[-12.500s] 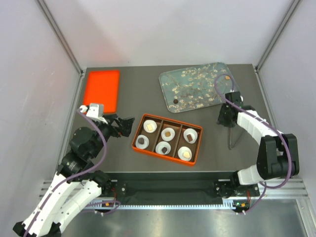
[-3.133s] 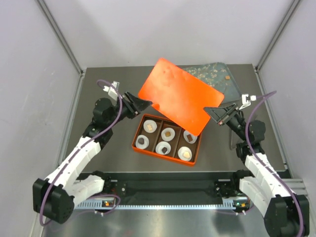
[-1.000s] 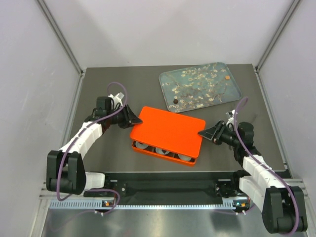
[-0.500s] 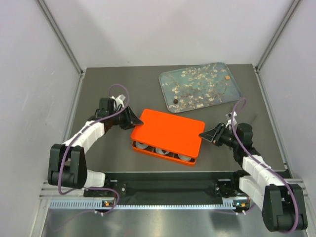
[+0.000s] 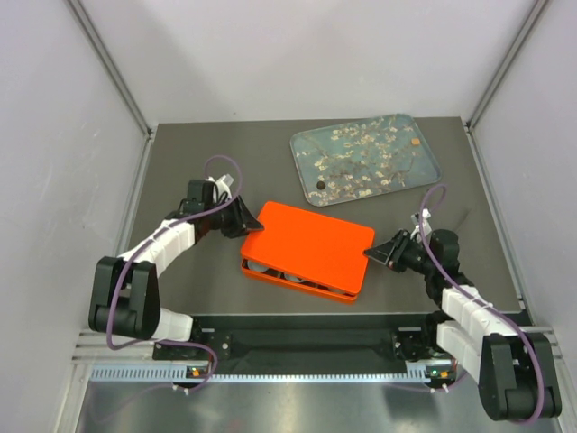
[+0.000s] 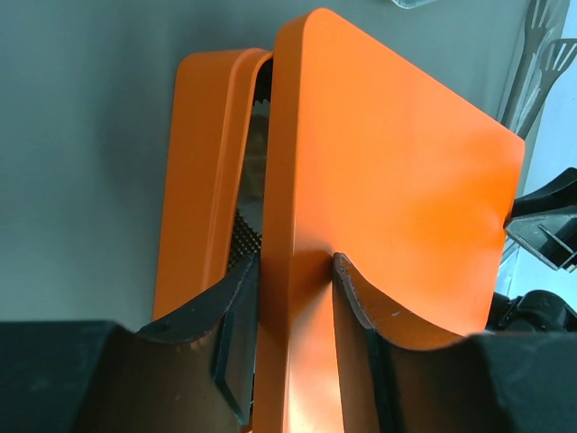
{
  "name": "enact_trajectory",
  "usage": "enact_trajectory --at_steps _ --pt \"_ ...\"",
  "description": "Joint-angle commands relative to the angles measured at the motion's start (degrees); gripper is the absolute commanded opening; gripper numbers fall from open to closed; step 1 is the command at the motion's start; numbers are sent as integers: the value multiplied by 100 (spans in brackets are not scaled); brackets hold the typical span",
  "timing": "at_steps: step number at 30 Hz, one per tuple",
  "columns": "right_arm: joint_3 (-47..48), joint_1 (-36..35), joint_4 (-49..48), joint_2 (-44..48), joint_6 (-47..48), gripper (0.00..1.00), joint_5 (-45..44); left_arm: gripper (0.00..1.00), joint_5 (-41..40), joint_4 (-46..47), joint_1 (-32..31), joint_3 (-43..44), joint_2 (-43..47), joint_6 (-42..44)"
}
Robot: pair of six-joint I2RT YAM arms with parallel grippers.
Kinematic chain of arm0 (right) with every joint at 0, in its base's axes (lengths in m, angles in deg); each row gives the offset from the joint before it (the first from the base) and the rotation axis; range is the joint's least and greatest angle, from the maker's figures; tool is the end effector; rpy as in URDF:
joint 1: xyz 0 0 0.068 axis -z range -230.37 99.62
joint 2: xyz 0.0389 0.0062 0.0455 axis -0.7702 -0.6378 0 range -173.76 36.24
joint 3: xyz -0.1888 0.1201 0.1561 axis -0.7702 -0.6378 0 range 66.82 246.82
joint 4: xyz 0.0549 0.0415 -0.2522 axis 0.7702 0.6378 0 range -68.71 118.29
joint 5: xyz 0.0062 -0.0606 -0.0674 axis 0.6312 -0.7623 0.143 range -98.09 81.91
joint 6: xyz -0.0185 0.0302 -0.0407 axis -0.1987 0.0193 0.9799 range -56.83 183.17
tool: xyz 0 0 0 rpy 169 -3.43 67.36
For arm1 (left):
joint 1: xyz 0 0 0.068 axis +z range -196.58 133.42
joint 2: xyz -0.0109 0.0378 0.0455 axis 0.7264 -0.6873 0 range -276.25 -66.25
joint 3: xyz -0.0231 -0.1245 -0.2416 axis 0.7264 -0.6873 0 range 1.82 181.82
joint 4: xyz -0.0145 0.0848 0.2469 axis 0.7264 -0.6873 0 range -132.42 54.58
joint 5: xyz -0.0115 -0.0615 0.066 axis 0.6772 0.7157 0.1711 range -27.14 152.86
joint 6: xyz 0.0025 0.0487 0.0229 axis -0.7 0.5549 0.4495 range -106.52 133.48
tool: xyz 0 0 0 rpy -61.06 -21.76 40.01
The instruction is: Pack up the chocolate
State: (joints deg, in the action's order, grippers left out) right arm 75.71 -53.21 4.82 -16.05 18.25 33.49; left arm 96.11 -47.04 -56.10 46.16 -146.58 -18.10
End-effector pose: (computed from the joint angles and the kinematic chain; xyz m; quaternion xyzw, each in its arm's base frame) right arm 0.1661 0.0319 0.1520 0.1129 0.8104 0.4746 0.3245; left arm 0.2721 -0.0654 0.2017 -0.0694 0.8967 -0.3714 0.2308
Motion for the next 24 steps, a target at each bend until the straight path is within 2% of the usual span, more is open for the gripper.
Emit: enact_trajectory --at_steps 1,9,17,24 --pt "166 46 -471 17 203 28 105 29 -565 116 -33 -57 -35 257" --pt "219 37 -445 -202 335 28 69 35 -715 -42 -94 -74 97 309" --pt "210 46 -427 -281 423 28 17 45 -1155 -341 -129 -66 290 310" --pt "245 37 -419 -413 476 28 -54 47 -1216 -385 -129 -109 326 274"
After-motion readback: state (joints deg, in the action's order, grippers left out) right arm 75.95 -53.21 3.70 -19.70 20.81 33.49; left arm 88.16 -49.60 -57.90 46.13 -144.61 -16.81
